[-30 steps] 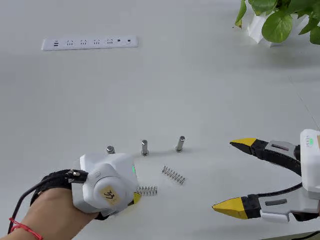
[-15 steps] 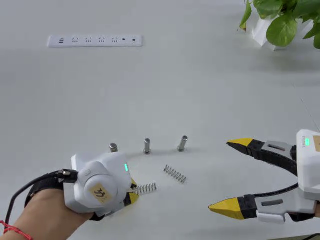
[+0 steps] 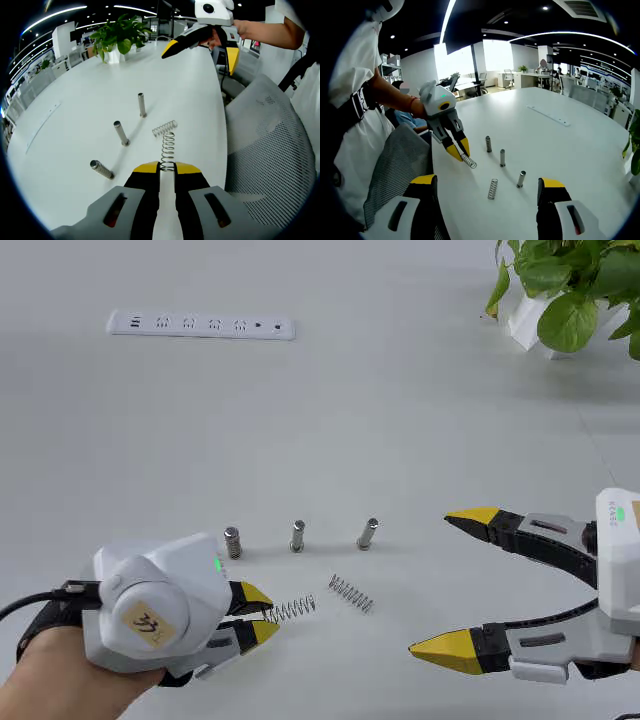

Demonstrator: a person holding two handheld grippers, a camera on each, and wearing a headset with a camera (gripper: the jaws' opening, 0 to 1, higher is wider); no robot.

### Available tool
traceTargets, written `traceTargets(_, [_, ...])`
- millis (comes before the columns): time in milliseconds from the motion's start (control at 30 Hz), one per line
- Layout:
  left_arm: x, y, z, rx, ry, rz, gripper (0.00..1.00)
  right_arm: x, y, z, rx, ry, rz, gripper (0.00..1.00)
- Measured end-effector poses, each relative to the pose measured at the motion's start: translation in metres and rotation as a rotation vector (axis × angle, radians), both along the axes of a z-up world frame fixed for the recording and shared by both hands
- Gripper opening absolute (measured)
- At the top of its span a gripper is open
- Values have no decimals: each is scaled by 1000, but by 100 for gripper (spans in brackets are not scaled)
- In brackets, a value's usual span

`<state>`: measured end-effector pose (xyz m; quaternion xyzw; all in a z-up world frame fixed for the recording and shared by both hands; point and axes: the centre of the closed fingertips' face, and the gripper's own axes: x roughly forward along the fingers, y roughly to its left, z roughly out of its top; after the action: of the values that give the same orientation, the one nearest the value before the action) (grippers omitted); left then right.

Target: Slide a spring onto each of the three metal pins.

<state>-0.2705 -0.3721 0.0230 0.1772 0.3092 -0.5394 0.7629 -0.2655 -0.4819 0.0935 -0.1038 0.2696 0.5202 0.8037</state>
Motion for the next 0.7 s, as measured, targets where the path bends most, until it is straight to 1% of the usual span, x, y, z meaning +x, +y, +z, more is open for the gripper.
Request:
traceTargets(133, [2, 1, 22, -72, -19, 30, 7, 4, 9, 17, 21, -13, 22, 80])
traceTargets(200, [3, 1, 34, -105, -35, 38, 7, 5, 15, 25, 27, -19, 38, 78])
traceTargets(233, [3, 0, 42, -127, -46, 40, 7, 5, 18, 30, 30, -20, 50, 77])
traceTargets(267, [4, 0, 47, -140, -50, 46, 7, 5, 20, 33, 32, -18, 59, 76])
traceTargets(300, [4, 0, 54, -161, -60, 49, 7, 5, 23, 37, 32, -18, 73, 75])
traceTargets(367, [5, -1, 64, -191, -73, 51, 7, 5, 28, 43, 32, -30, 97, 73])
traceTargets(400, [5, -2, 71, -211, -80, 56, 7, 5, 33, 48, 36, -26, 114, 72])
traceTargets(467, [5, -2, 80, -235, -90, 57, 7, 4, 39, 54, 41, -28, 141, 69])
traceTargets(500, [5, -3, 87, -254, -98, 58, 7, 4, 43, 58, 43, -33, 162, 68])
traceTargets(567, [4, -4, 97, -279, -116, 54, 7, 1, 51, 65, 42, -20, 202, 65])
traceTargets(633, [2, -5, 107, -310, -125, 52, 7, 0, 60, 73, 45, -19, 244, 62])
traceTargets(700, [0, -6, 114, -332, -133, 50, 7, -2, 66, 78, 44, -2, 271, 58])
